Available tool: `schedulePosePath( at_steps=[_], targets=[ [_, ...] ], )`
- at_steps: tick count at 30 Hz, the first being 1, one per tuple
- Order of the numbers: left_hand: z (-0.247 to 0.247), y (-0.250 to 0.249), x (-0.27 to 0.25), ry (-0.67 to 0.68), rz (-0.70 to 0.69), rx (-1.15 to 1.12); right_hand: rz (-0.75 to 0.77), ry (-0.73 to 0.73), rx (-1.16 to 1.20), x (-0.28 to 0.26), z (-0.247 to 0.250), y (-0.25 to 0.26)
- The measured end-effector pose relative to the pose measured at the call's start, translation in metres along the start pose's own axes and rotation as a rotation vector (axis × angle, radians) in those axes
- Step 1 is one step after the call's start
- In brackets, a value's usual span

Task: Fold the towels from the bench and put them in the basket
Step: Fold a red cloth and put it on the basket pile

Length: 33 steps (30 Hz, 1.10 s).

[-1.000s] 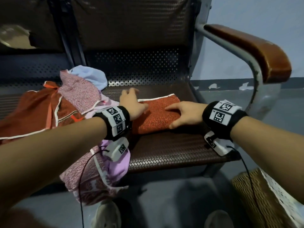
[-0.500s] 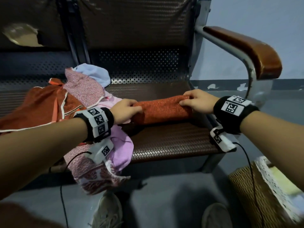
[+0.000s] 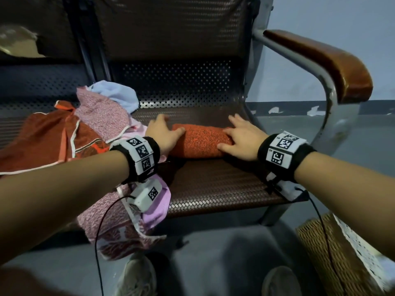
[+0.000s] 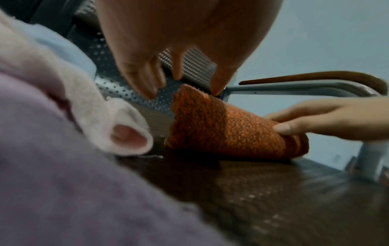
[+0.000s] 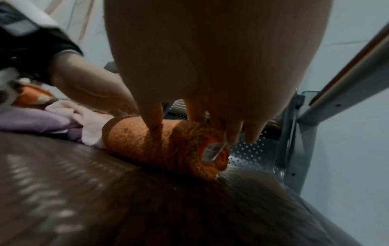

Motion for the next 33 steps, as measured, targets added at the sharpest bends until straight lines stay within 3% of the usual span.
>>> schedulePosePath(
  at_steps=[3,6,11,14,17,22,26,30,33],
  targets=[
    [0.001,-0.01,-0.009,0.141,-0.29,0.151,-0.027,0.055,0.113,0.004,0.003,-0.001],
    [-0.009,-0.007,-0.016,0.331,-0.323,0.373,-0.017,0.04,0.159,0.006,0.004,0.002],
    [-0.012,-0.009,-0.016,0.254,-0.344,0.474,0.012,0.087,-0.003,0.013,0.007,0.011],
    [-0.004,-0.019,-0.02,0.234,-0.371,0.353,-0.027,0.059,-0.036,0.011,0.015,0.018],
    [0.006,-0.038,-0.032,0.227,-0.385,0.17,0.08,-0.058,0.126,-0.006,0.02,0.021],
    [0.015,-0.09,-0.06,0.217,-0.455,-0.267,0.04,-0.251,0.509,-0.071,0.047,-0.001],
    [0.006,-0.155,-0.105,0.285,-0.577,-0.39,0.023,-0.38,0.737,-0.149,0.062,-0.026],
    [-0.037,-0.216,-0.167,0.517,-0.688,-0.433,-0.083,-0.503,0.903,-0.243,0.044,-0.063],
    [-0.09,-0.254,-0.212,0.721,-0.646,-0.445,-0.22,-0.635,0.986,-0.312,0.017,-0.095]
  ],
)
Point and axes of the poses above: each hand's wrist, its own x-axis towards the middle knuckle, its own z-axis out of the back of the hand, y = z × x, the point moved 1 cm from there along x, towards the middle knuckle, and after that the axes turned 11 degrees about z, right-handed, at the moved point
